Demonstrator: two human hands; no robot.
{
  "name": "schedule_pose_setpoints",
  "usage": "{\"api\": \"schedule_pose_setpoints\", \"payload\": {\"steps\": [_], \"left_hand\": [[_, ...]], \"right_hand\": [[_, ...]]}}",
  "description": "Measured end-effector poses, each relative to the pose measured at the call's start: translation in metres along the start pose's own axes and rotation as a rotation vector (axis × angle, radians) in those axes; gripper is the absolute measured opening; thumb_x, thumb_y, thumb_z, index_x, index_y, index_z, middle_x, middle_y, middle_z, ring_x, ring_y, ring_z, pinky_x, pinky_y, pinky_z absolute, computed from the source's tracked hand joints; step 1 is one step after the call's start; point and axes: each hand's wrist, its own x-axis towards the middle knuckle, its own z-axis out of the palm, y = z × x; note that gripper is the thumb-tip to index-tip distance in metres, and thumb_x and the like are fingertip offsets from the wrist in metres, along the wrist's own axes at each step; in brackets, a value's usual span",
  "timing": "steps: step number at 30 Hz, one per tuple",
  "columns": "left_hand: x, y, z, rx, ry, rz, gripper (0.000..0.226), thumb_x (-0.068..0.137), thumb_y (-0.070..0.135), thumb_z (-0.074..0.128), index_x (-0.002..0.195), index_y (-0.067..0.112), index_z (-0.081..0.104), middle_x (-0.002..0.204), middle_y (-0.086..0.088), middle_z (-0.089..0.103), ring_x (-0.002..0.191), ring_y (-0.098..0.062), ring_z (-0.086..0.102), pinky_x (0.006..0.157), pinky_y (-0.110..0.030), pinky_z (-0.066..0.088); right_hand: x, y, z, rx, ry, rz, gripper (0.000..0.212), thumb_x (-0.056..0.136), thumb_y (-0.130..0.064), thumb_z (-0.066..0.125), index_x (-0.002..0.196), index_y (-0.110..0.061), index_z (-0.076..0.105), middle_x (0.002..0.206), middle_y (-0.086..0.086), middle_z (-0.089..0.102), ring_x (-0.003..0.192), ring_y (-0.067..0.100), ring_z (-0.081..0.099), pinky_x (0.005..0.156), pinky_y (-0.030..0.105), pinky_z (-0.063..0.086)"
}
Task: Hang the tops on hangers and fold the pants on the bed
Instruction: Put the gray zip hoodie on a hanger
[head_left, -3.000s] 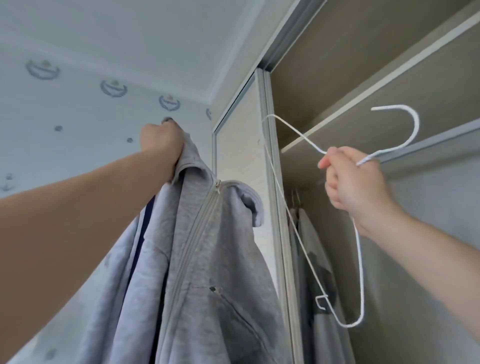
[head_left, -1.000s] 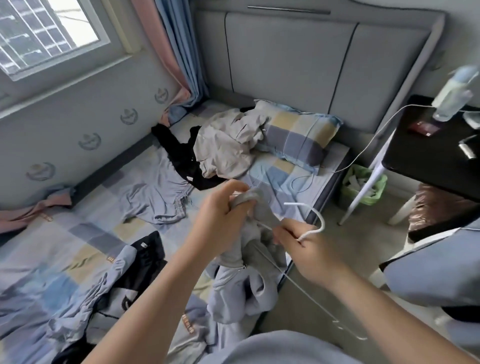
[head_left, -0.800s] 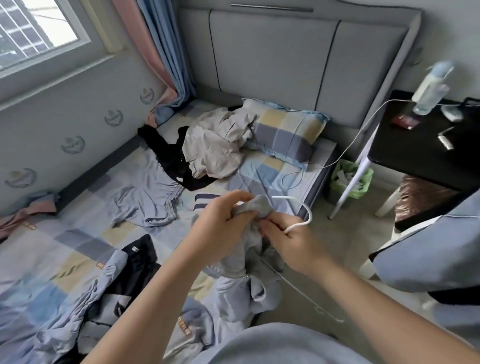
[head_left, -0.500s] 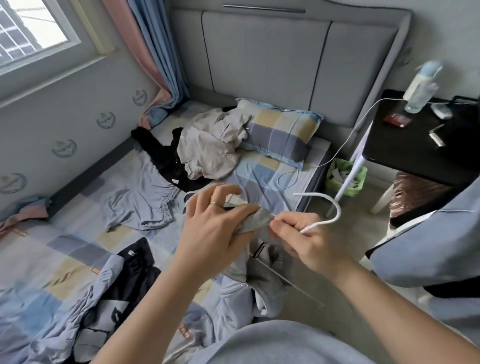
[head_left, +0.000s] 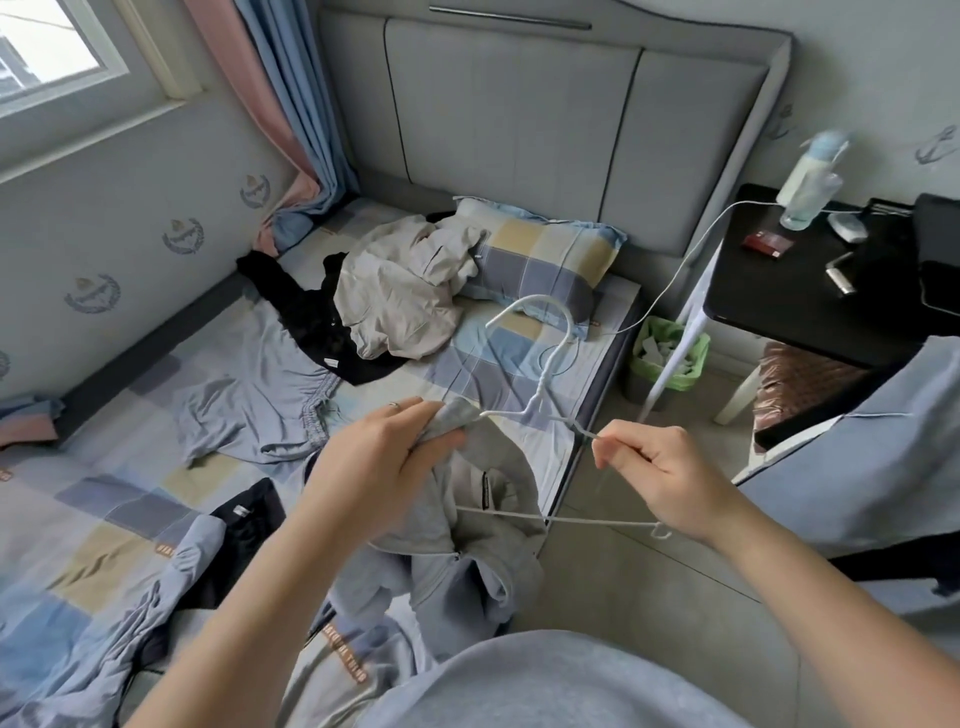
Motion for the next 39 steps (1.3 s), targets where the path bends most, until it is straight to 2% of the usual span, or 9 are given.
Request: {"api": "schedule_pose_setpoints", "payload": {"steps": [7, 17, 20, 22, 24, 30, 32, 34, 39], "left_hand": [[0.008, 0.015, 0.005, 0.003, -0.006, 0.067, 0.034, 0.098, 0.04, 0.044, 0.086, 0.012, 0.06, 0.078, 0.007, 0.056, 0.067, -0.019, 0.054, 0.055, -0.039, 0.046], [0.021, 0.018, 0.002, -0.021, 0.036, 0.087, 0.038, 0.101, 0.043, 0.041, 0.083, 0.013, 0.056, 0.073, 0.004, 0.056, 0.064, -0.018, 0.053, 0.054, -0.041, 0.046], [0.021, 0.002, 0.006, -0.108, 0.056, -0.032, 0.027, 0.102, 0.029, 0.052, 0.084, 0.011, 0.061, 0.069, 0.002, 0.057, 0.065, -0.02, 0.055, 0.06, -0.044, 0.048], [0.018, -0.005, 0.008, -0.184, 0.173, -0.146, 0.026, 0.101, 0.022, 0.055, 0.075, 0.02, 0.056, 0.062, 0.01, 0.051, 0.058, -0.011, 0.05, 0.057, -0.036, 0.044], [0.016, -0.008, 0.008, -0.236, 0.274, -0.227, 0.039, 0.102, 0.021, 0.054, 0.067, 0.032, 0.042, 0.056, 0.012, 0.045, 0.051, -0.006, 0.041, 0.052, -0.023, 0.035], [0.021, 0.002, 0.01, -0.365, 0.397, -0.282, 0.039, 0.103, 0.021, 0.051, 0.066, 0.023, 0.04, 0.057, 0.014, 0.041, 0.053, -0.005, 0.037, 0.051, -0.015, 0.03], [0.023, 0.006, 0.011, -0.396, 0.42, -0.279, 0.037, 0.103, 0.023, 0.05, 0.067, 0.016, 0.042, 0.059, 0.013, 0.041, 0.055, -0.004, 0.037, 0.053, -0.016, 0.03], [0.025, 0.007, 0.01, -0.417, 0.434, -0.276, 0.037, 0.103, 0.024, 0.05, 0.067, 0.016, 0.043, 0.06, 0.012, 0.041, 0.055, -0.004, 0.037, 0.053, -0.016, 0.03], [0.021, 0.001, 0.01, -0.418, 0.412, -0.262, 0.039, 0.103, 0.024, 0.051, 0.065, 0.018, 0.043, 0.058, 0.015, 0.043, 0.054, -0.003, 0.038, 0.053, -0.014, 0.031]], "right_hand": [[0.008, -0.019, 0.031, 0.049, -0.058, -0.072, 0.031, 0.103, -0.022, 0.053, 0.074, -0.03, 0.058, 0.053, -0.014, 0.044, 0.052, 0.005, 0.038, 0.053, 0.018, 0.03], [0.02, -0.024, 0.031, 0.018, 0.014, -0.09, 0.028, 0.102, -0.023, 0.054, 0.083, -0.008, 0.068, 0.053, -0.011, 0.045, 0.05, 0.005, 0.041, 0.053, 0.019, 0.032], [0.025, -0.028, 0.033, -0.161, 0.149, -0.142, 0.017, 0.098, -0.024, 0.061, 0.104, -0.013, 0.073, 0.087, -0.008, 0.062, 0.085, 0.01, 0.058, 0.077, 0.029, 0.046], [0.027, -0.03, 0.036, -0.266, 0.334, -0.229, 0.024, 0.095, -0.02, 0.064, 0.117, -0.011, 0.068, 0.112, 0.002, 0.061, 0.111, 0.021, 0.056, 0.098, 0.037, 0.043], [0.025, -0.026, 0.04, -0.235, 0.43, -0.331, 0.025, 0.094, -0.017, 0.062, 0.118, -0.01, 0.066, 0.116, 0.003, 0.062, 0.115, 0.021, 0.057, 0.101, 0.039, 0.045], [0.027, -0.01, 0.08, -0.067, -0.216, -0.033, 0.06, 0.093, -0.034, 0.067, 0.148, -0.027, 0.043, 0.141, -0.01, 0.05, 0.131, 0.008, 0.046, 0.109, 0.03, 0.039], [0.034, -0.005, 0.094, -0.098, -0.232, -0.08, 0.053, 0.09, -0.027, 0.07, 0.14, -0.022, 0.053, 0.134, -0.005, 0.058, 0.125, 0.013, 0.052, 0.106, 0.031, 0.04], [0.038, 0.0, 0.105, -0.139, -0.189, -0.15, 0.026, 0.087, -0.021, 0.07, 0.112, -0.016, 0.068, 0.103, -0.007, 0.069, 0.099, 0.016, 0.063, 0.091, 0.037, 0.047], [0.041, 0.027, 0.105, -0.423, -0.243, -0.053, 0.017, 0.082, -0.044, 0.062, 0.091, -0.029, 0.06, 0.077, -0.013, 0.064, 0.082, 0.013, 0.06, 0.093, 0.036, 0.038]]}}
